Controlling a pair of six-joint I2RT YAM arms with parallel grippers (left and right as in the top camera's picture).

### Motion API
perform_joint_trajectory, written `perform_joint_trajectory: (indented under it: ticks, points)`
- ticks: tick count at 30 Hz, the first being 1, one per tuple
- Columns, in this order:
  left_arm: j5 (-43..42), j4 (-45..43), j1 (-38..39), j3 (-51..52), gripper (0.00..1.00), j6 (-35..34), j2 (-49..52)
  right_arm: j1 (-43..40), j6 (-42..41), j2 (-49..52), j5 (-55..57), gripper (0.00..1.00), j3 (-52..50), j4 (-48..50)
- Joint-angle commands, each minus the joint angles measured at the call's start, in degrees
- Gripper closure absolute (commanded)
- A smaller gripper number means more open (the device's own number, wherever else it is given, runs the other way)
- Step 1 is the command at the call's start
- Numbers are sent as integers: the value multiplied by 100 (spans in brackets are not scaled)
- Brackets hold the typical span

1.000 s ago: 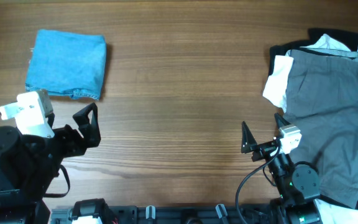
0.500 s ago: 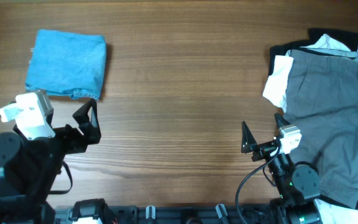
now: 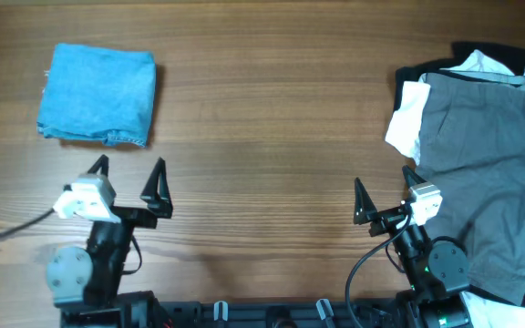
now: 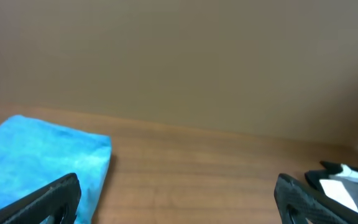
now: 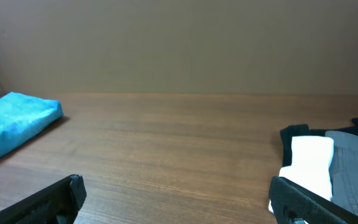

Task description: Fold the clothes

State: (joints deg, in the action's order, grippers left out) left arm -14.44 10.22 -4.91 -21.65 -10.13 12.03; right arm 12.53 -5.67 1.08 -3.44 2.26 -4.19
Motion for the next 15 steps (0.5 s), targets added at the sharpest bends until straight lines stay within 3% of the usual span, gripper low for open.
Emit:
perform_joint_trajectory:
  ticks: [1, 9, 15]
  points:
    - [-44, -446, 28, 710, 0, 72, -505, -28, 79, -87, -90, 0, -4, 31]
    - [24, -754, 24, 1432, 0, 72, -1099, -28, 79, -87, -90, 0, -4, 31]
    - [105, -1491, 26, 1971, 0, 74, -1187, -28, 79, -87, -90, 0, -4, 28]
